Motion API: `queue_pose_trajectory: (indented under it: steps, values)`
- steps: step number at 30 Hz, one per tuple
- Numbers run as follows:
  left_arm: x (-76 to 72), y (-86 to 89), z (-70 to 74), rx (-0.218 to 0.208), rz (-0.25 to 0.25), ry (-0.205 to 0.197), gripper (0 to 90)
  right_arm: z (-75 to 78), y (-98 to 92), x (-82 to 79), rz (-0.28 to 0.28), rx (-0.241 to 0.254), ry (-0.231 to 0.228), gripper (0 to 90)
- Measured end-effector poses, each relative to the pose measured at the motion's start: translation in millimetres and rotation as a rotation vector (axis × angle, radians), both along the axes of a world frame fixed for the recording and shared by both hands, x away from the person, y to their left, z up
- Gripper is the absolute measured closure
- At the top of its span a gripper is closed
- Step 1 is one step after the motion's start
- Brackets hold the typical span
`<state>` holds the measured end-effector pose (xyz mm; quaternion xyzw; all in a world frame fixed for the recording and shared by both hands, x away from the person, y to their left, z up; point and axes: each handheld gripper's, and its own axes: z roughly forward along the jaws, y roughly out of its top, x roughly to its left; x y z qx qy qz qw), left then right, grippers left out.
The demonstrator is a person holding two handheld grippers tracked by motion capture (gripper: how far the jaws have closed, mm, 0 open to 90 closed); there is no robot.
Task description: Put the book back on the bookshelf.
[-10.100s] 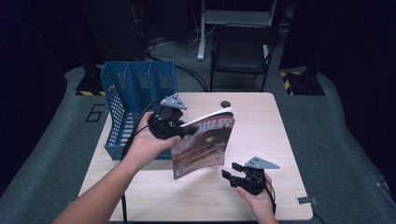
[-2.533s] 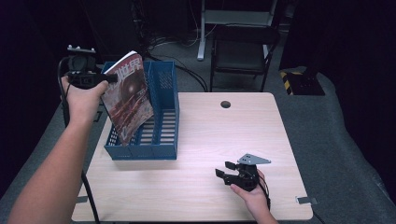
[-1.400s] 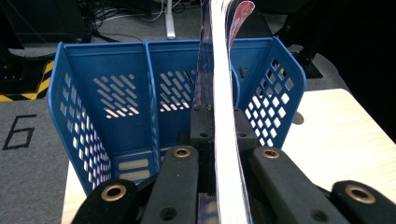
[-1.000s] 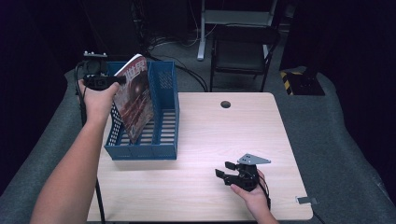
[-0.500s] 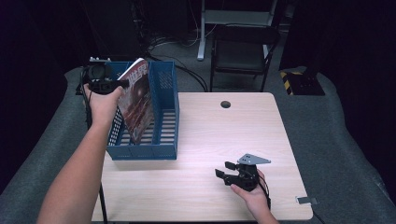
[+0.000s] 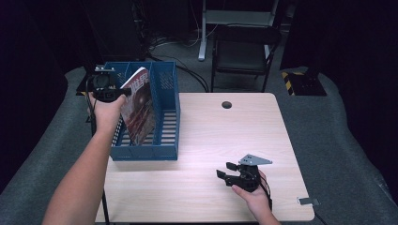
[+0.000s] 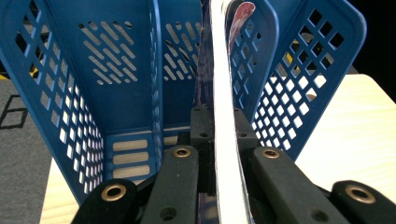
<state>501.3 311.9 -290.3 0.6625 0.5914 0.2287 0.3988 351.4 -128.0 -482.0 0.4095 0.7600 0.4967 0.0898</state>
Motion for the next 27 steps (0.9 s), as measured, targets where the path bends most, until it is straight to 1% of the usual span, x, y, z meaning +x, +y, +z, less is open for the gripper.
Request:
queue_pose_trajectory:
  steps: [1,2,4,6,9,12,17,20,22,27]
  values:
    - [-0.3,0.1,-0.9,-0.002,-0.001,0.008,84.1,0.0,0.0,0.0,0.000,0.000,0.000,41.4]
    - [0.1,-0.2,-2.5,-0.001,0.000,0.004,84.1,0.0,0.0,-0.1,-0.001,0.000,0.002,41.4]
    - [0.5,-0.7,-4.9,0.006,-0.004,0.010,84.1,-0.1,0.0,-0.2,-0.002,-0.001,0.003,41.4]
    - [0.4,-0.7,-6.4,0.003,-0.005,0.010,84.1,-0.1,0.2,-0.2,-0.002,0.002,0.005,41.4]
    - [0.1,-0.2,-7.1,0.005,-0.009,0.006,84.1,-0.3,0.4,-0.2,-0.003,0.004,0.009,41.4]
    - [-1.0,0.3,-6.9,0.004,-0.015,0.018,84.0,-0.3,0.5,-0.3,0.000,0.004,0.004,41.4]
    - [-4.4,2.5,-6.9,0.011,-0.028,0.035,83.9,-0.1,-0.2,-0.4,-0.002,-0.001,0.004,41.4]
    - [-8.0,3.5,-8.4,0.019,-0.033,0.032,83.8,-0.2,0.8,-0.5,-0.002,0.006,0.003,41.4]
    - [-10.9,4.8,-9.5,0.020,-0.035,0.033,83.7,-0.1,1.0,-0.6,0.000,0.000,0.003,41.4]
    - [-14.8,8.2,-10.7,0.020,-0.047,0.054,83.4,-0.7,1.9,-0.3,0.002,-0.001,0.009,41.4]
